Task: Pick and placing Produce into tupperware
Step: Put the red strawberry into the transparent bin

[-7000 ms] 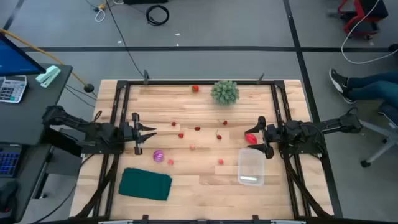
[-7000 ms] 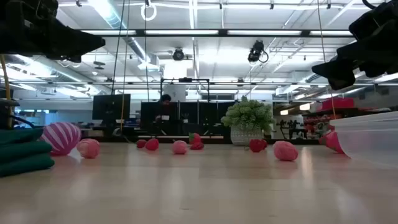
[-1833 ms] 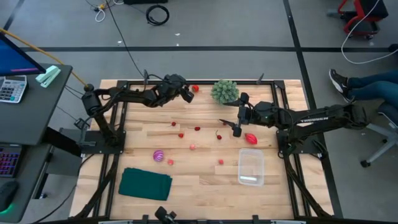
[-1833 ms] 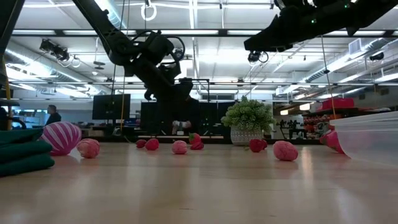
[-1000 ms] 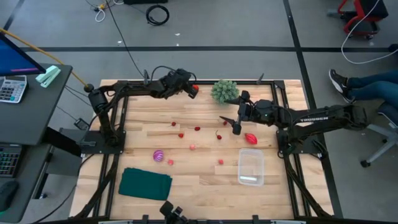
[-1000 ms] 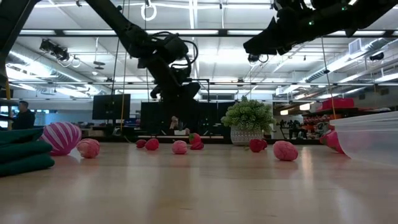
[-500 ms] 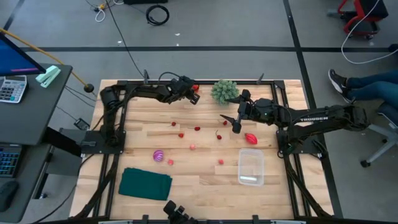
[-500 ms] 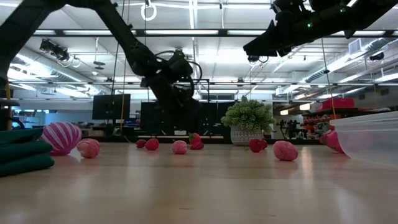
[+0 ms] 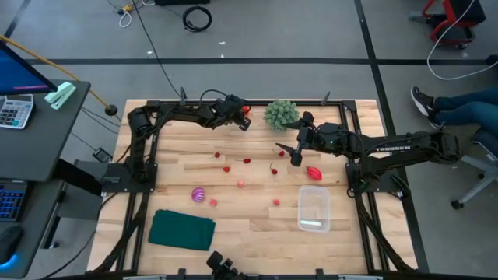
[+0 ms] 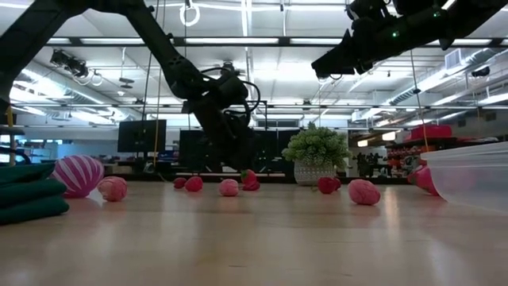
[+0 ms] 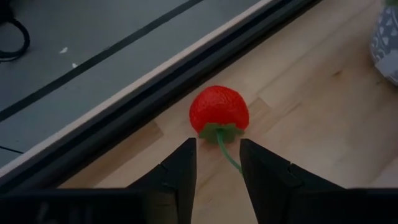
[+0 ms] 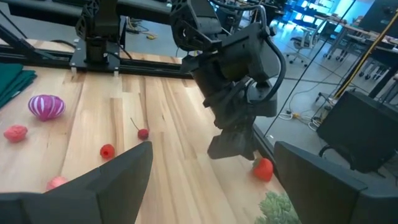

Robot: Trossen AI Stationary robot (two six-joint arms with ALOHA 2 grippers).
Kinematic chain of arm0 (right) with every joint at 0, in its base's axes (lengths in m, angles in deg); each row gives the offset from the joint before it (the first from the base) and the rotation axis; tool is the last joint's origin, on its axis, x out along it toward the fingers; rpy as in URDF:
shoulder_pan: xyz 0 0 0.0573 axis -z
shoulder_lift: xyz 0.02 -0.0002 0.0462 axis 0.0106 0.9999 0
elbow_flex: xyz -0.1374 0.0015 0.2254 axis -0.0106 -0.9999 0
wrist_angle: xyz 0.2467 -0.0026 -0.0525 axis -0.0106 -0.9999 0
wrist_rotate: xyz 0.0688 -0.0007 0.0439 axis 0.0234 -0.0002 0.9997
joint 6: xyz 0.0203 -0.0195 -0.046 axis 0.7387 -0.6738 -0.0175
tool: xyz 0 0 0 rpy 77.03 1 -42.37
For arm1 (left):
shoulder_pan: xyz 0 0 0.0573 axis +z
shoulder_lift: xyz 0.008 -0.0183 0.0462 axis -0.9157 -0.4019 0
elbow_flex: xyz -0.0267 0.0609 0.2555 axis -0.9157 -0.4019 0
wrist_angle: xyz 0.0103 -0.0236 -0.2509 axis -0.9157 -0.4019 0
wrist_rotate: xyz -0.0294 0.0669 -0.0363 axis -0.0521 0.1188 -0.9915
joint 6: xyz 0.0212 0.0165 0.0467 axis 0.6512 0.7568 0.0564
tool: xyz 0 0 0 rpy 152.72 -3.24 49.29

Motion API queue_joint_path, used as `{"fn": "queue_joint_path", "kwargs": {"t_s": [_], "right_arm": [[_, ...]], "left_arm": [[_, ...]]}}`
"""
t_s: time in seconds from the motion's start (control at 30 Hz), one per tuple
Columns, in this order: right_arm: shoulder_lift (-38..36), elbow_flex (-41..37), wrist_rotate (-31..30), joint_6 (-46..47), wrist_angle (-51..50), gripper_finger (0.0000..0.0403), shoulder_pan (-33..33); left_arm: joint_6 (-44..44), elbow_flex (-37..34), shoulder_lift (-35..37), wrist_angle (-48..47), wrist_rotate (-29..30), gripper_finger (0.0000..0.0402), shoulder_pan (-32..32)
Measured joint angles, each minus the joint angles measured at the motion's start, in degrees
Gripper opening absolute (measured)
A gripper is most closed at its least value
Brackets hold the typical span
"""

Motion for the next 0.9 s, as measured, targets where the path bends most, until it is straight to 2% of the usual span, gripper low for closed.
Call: {"fn": "queue_joint_path", "kwargs": {"t_s": [0.9], "right_arm": [[0.00, 0.00, 0.02, 0.00, -1.01, 0.0344, 0.00]], "left_arm": [[0.46, 0.00, 0.00, -1.27, -0.42, 0.0130, -0.05]]}}
